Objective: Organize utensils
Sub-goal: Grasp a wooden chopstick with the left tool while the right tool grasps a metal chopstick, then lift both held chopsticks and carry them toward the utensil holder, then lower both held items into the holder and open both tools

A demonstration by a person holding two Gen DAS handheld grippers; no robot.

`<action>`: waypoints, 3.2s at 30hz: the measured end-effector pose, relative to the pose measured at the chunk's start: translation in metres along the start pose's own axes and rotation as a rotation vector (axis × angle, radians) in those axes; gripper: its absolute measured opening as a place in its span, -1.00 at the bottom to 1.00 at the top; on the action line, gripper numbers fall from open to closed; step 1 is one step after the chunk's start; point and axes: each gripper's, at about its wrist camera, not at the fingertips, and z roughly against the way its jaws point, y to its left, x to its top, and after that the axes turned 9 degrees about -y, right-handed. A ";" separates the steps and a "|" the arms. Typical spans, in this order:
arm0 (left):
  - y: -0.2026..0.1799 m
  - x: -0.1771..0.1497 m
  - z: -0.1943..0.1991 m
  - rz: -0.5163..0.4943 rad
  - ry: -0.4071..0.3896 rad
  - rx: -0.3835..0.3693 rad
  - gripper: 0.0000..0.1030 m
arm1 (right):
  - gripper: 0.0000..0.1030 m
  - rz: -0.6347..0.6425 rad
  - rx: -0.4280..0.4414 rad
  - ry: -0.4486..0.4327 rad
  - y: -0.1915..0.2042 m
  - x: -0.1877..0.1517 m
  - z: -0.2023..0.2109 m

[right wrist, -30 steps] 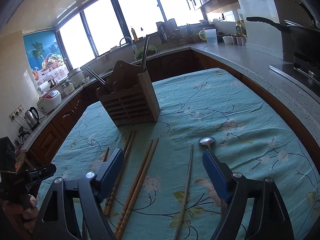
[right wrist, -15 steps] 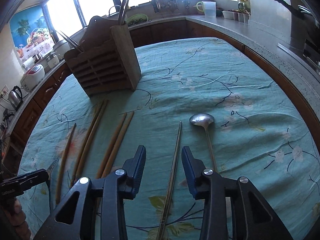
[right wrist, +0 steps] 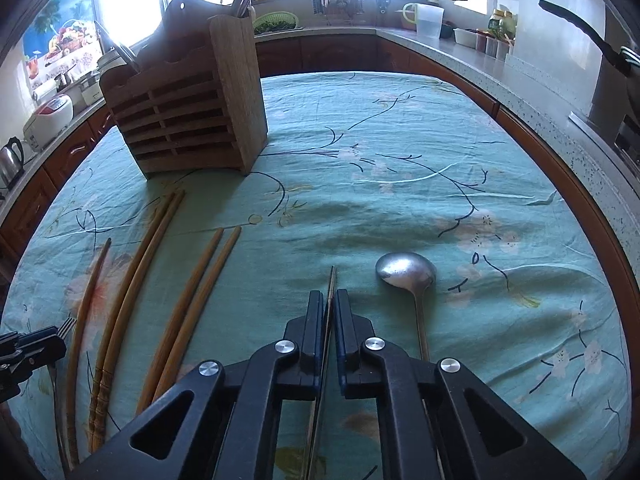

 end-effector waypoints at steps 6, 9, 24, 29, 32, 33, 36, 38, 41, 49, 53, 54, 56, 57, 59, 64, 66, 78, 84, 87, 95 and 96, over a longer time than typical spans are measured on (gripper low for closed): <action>0.010 0.002 0.017 0.045 -0.009 -0.041 -0.62 | -0.92 -0.079 0.056 -0.035 -0.009 0.003 0.021; 0.011 0.006 0.032 0.058 -0.039 -0.065 -0.62 | -0.92 -0.104 0.091 -0.072 -0.009 0.009 0.040; 0.022 0.015 0.121 0.098 -0.216 -0.184 -0.99 | -0.92 -0.149 0.203 -0.278 0.002 0.045 0.129; 0.027 0.019 0.136 0.105 -0.265 -0.199 -1.00 | -0.92 -0.154 0.224 -0.331 0.004 0.055 0.146; 0.027 0.024 0.142 0.108 -0.290 -0.211 -1.00 | -0.92 -0.155 0.231 -0.354 0.005 0.061 0.151; 0.026 0.026 0.143 0.105 -0.298 -0.211 -1.00 | -0.92 -0.155 0.232 -0.359 0.006 0.062 0.152; 0.024 0.032 0.148 0.099 -0.322 -0.215 -1.00 | -0.92 -0.156 0.234 -0.370 0.006 0.067 0.154; 0.023 0.037 0.150 0.093 -0.335 -0.220 -1.00 | -0.92 -0.158 0.238 -0.376 0.007 0.070 0.155; 0.021 0.043 0.152 0.085 -0.352 -0.225 -1.00 | -0.92 -0.156 0.238 -0.384 0.007 0.074 0.155; 0.020 0.057 0.149 0.082 -0.373 -0.241 -1.00 | -0.92 -0.157 0.244 -0.402 0.007 0.084 0.157; 0.018 0.068 0.142 0.092 -0.376 -0.260 -1.00 | -0.92 -0.164 0.249 -0.411 0.006 0.090 0.155; 0.018 0.071 0.140 0.092 -0.377 -0.263 -1.00 | -0.92 -0.165 0.251 -0.415 0.006 0.092 0.155; 0.017 0.079 0.137 0.093 -0.383 -0.271 -1.00 | -0.92 -0.164 0.251 -0.424 0.007 0.097 0.155; 0.016 0.083 0.135 0.094 -0.389 -0.276 -1.00 | -0.92 -0.164 0.253 -0.431 0.007 0.100 0.155; 0.015 0.094 0.133 0.092 -0.401 -0.284 -1.00 | -0.92 -0.164 0.256 -0.447 0.007 0.107 0.156; 0.010 0.131 0.128 0.072 -0.468 -0.307 -1.00 | -0.92 -0.177 0.263 -0.502 0.010 0.137 0.158; 0.008 0.149 0.126 0.064 -0.500 -0.312 -1.00 | -0.92 -0.186 0.267 -0.536 0.011 0.153 0.159; 0.022 0.206 0.038 0.160 -0.609 -0.316 -1.00 | -0.91 -0.281 0.209 -0.666 0.010 0.212 0.120; 0.034 0.198 -0.018 0.218 -0.573 -0.312 -1.00 | -0.91 -0.300 0.187 -0.634 0.012 0.200 0.078; 0.040 0.197 -0.036 0.223 -0.561 -0.305 -1.00 | -0.91 -0.299 0.174 -0.607 0.014 0.192 0.060; 0.047 0.190 -0.066 0.203 -0.490 -0.269 -0.95 | -0.90 -0.285 0.173 -0.504 0.021 0.176 0.022; 0.046 0.191 -0.069 0.199 -0.480 -0.260 -0.95 | -0.90 -0.280 0.174 -0.492 0.023 0.175 0.020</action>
